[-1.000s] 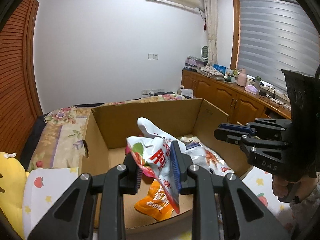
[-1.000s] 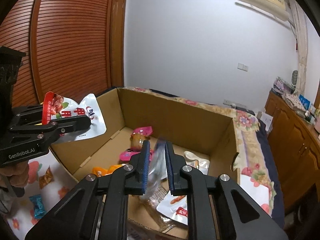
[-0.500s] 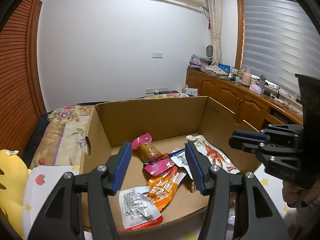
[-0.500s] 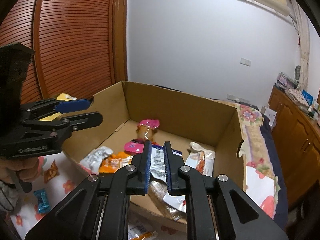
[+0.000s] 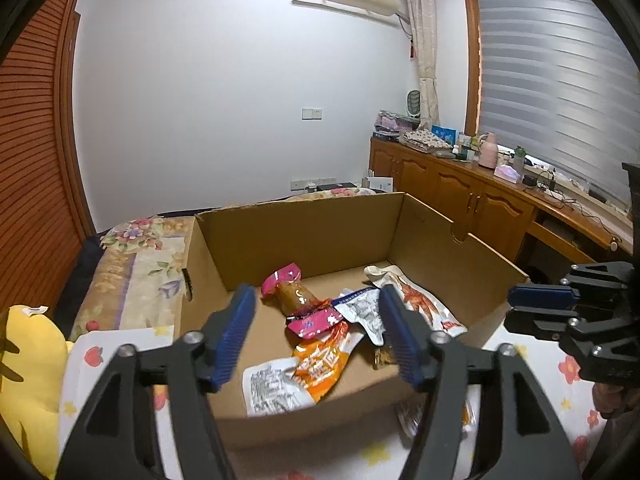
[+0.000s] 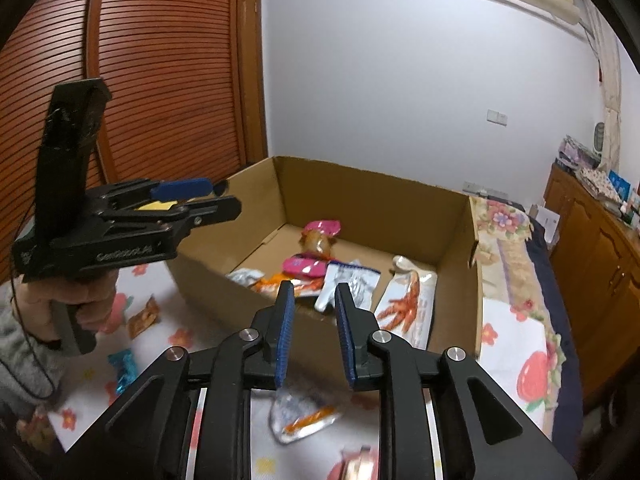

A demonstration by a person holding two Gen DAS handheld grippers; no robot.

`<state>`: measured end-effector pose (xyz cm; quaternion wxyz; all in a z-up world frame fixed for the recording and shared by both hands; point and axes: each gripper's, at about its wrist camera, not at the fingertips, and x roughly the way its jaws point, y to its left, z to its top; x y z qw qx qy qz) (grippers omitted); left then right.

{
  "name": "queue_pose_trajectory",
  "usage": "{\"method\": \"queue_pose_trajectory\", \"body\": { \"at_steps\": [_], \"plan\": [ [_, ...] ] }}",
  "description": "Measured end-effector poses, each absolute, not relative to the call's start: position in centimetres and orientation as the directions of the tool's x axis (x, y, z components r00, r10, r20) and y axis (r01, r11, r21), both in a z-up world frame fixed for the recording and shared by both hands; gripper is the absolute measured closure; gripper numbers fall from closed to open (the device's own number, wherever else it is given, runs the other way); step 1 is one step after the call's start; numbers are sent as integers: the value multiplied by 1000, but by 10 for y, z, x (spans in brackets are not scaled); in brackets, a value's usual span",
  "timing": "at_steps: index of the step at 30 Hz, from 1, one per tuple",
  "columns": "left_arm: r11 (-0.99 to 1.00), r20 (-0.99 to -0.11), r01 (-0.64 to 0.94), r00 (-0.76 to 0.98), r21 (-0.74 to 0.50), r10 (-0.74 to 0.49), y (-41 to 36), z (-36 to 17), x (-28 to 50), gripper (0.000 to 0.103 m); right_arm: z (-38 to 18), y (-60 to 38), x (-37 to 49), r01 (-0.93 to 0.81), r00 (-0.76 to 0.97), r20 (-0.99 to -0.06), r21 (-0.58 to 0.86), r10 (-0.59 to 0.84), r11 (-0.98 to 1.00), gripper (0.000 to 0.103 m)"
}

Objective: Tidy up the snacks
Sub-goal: 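Open both tools to release the pouches and withdraw from the box, then grasp the silver orange-label sachet with the right tool while the left tool grasps the blue candy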

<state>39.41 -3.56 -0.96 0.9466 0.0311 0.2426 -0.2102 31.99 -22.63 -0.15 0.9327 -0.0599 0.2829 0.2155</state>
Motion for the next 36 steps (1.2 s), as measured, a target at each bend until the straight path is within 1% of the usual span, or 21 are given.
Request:
{"method": "queue_pose_trajectory", "body": {
  "at_steps": [1, 2, 4, 5, 7, 9, 11, 18, 25, 36],
  "plan": [
    [910, -470, 413, 796, -38, -381, -35, -9, 390, 28, -1, -227, 314, -437, 746, -555, 11, 370, 899, 81],
    [911, -469, 411, 798, -34, -378, -33, -8, 386, 22, -1, -226, 311, -439, 743, -557, 12, 370, 899, 80],
    [910, -466, 413, 799, -34, -380, -28, -8, 376, 18, -2, -226, 301, -444, 735, -568, 13, 372, 896, 77],
    [908, -473, 417, 794, -37, -383, -26, -9, 372, 15, -4, -224, 298, -444, 731, -574, 11, 369, 896, 73],
    [905, -490, 424, 780, -41, -388, -23, -12, 364, 14, -8, -221, 292, -444, 724, -585, 11, 366, 896, 68],
    [903, -505, 428, 771, -41, -388, -18, -15, 357, 13, -14, -220, 288, -445, 711, -598, 23, 369, 895, 55],
    [903, -517, 428, 765, -41, -385, -11, -20, 350, 13, -21, -218, 286, -449, 691, -618, 37, 373, 893, 47],
    [908, -582, 418, 729, -38, -360, 12, -47, 328, 12, -55, -212, 295, -448, 629, -693, 48, 353, 892, 47],
    [913, -618, 404, 704, -56, -350, 27, -70, 312, 12, -86, -201, 319, -455, 566, -757, 43, 326, 889, 47],
    [918, -640, 387, 685, -85, -347, 39, -86, 300, 12, -102, -187, 336, -489, 531, -794, -3, 295, 872, 45]
  ]
}}
